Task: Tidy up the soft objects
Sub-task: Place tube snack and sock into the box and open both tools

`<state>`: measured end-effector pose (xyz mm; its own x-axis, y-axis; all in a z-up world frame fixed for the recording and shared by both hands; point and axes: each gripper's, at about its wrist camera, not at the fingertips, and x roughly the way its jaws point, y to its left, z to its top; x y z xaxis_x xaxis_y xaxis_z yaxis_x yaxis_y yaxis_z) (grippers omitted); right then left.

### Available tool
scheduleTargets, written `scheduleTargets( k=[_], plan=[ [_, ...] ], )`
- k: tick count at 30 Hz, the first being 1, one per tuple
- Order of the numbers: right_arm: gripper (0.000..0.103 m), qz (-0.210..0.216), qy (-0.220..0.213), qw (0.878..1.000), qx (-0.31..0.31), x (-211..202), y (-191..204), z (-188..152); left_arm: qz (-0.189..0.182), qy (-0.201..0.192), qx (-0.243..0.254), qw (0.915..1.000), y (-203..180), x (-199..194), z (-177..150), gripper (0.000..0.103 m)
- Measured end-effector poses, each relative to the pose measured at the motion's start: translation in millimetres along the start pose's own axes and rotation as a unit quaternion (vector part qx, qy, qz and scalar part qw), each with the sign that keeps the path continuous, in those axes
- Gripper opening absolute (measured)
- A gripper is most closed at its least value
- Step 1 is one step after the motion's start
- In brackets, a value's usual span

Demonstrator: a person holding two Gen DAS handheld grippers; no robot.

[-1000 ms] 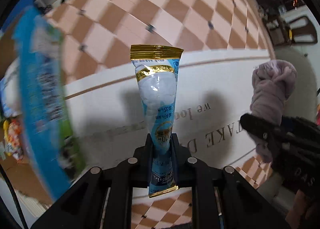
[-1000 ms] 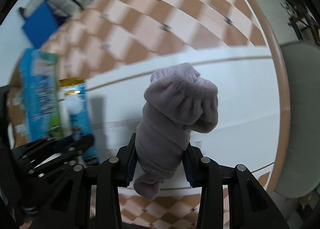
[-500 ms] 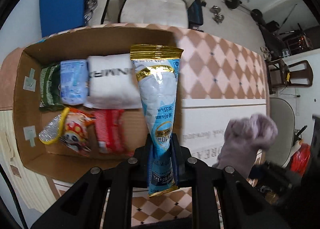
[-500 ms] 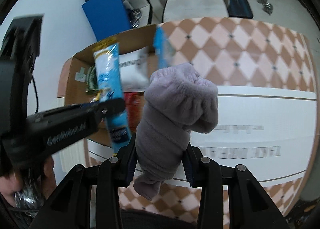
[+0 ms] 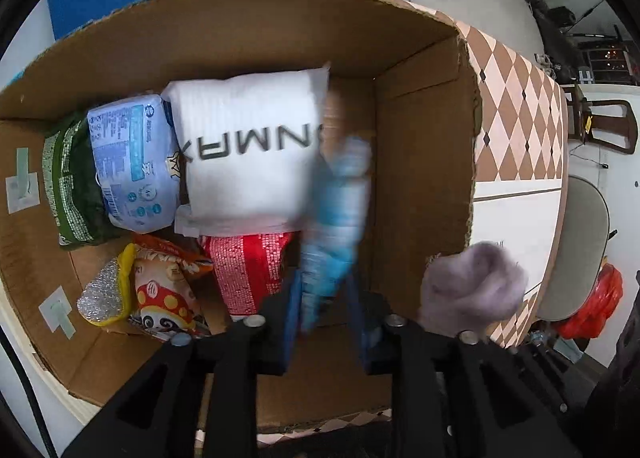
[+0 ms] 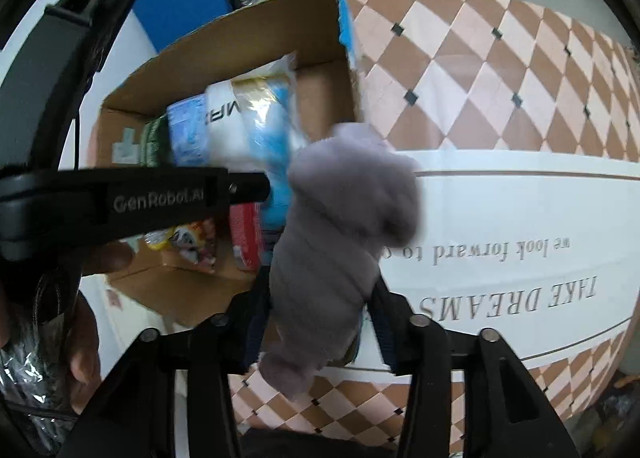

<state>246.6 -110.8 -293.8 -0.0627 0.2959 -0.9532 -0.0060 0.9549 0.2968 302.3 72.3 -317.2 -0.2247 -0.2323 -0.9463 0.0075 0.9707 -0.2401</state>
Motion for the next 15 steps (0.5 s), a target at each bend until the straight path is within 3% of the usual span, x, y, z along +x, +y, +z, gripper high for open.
scheduleTargets(
  k=[2,7,15],
  plan=[
    [0.063,0.008,-0.002,1.0,0.006,0,-4,-1,-0.001,-0.002,0.002,1.0,2,-2,-1,0.031],
    [0.063,-0.008,-0.005,1.0,0.009,-4,-3,-8,0.013,-0.023,0.008,0.9996,9,-16,-9,0.034],
    [0.063,-0.035,-0.024,0.999,0.0,-18,5,-14,0.051,-0.095,0.009,0.9941,25,-49,-43,0.038]
  ],
)
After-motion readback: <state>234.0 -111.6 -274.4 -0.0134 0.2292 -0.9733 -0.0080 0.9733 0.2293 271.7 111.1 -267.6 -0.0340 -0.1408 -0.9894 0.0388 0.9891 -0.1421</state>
